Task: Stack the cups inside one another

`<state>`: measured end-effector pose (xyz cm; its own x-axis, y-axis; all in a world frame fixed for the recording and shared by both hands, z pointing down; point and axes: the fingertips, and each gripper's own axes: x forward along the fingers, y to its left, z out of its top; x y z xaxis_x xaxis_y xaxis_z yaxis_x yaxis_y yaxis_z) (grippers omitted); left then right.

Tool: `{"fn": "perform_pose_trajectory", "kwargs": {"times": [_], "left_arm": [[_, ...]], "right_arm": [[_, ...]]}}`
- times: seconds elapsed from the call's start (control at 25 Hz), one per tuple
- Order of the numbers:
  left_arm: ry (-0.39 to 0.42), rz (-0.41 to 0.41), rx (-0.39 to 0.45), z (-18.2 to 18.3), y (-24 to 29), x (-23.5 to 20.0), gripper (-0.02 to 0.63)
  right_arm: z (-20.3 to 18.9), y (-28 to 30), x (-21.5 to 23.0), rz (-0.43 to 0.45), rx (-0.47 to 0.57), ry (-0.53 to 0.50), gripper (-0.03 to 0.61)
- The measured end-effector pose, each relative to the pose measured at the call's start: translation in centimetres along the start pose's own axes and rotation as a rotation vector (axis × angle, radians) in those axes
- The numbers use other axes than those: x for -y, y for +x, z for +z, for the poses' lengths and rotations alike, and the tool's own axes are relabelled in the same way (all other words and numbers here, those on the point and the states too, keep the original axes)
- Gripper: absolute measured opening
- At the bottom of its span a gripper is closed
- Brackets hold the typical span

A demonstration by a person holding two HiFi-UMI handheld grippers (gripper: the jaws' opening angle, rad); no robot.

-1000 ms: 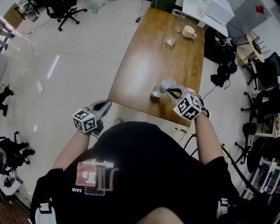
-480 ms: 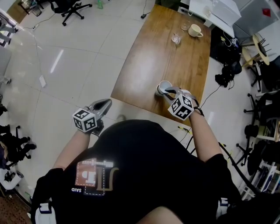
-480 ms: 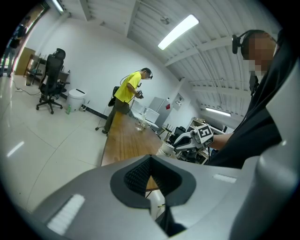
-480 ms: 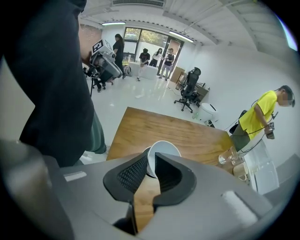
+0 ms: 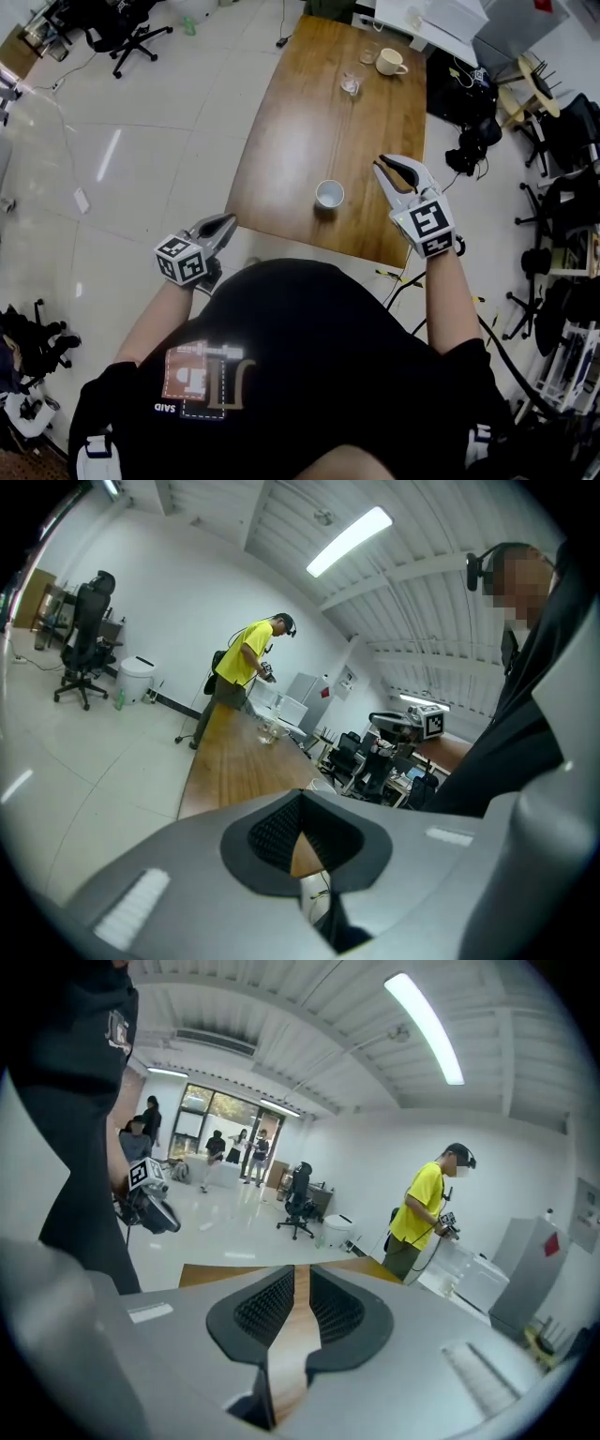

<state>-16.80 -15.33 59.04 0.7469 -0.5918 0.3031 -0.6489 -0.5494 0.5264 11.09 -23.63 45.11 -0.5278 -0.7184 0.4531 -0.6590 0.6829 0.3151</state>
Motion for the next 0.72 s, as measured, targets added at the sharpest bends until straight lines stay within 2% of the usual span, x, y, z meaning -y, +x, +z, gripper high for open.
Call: {"fn": "perform_pose_trajectory", "kwargs": {"times": [0.12, 0.28, 0.4, 0.56, 0.64, 0.72], "left_arm": [[0.015, -0.03, -0.001, 0.7, 1.6, 0.8, 0.002], [0.031, -0.073, -0.003, 1.7, 3.8, 1.7, 0.002], [0.024, -0.093, -0.007, 2.2, 5.2, 2.4, 0.002], [0.018, -0.111, -0.01, 2.2, 7.0, 3.3, 0.002], [0.025, -0.121, -0.015, 2.2, 8.0, 4.1, 0.002], [0.034, -0.127, -0.02, 2.3, 8.7, 5.0, 0.002]], "right_arm": [[-4.9, -1.0, -0.3, -0.021, -0.043, 0.161, 0.061], [-16.0, -1.8, -5.8, 0.039, -0.176, 0.51, 0.041], [-22.3, -3.2, -9.4, 0.049, -0.27, 0.685, 0.026], [-26.5, -5.7, -9.8, -0.015, -0.215, 0.978, 0.014], [-27.8, -7.4, -9.0, -0.045, -0.188, 1.039, 0.014], [-28.8, -8.9, -7.9, -0.068, -0.171, 1.045, 0.014]]}}
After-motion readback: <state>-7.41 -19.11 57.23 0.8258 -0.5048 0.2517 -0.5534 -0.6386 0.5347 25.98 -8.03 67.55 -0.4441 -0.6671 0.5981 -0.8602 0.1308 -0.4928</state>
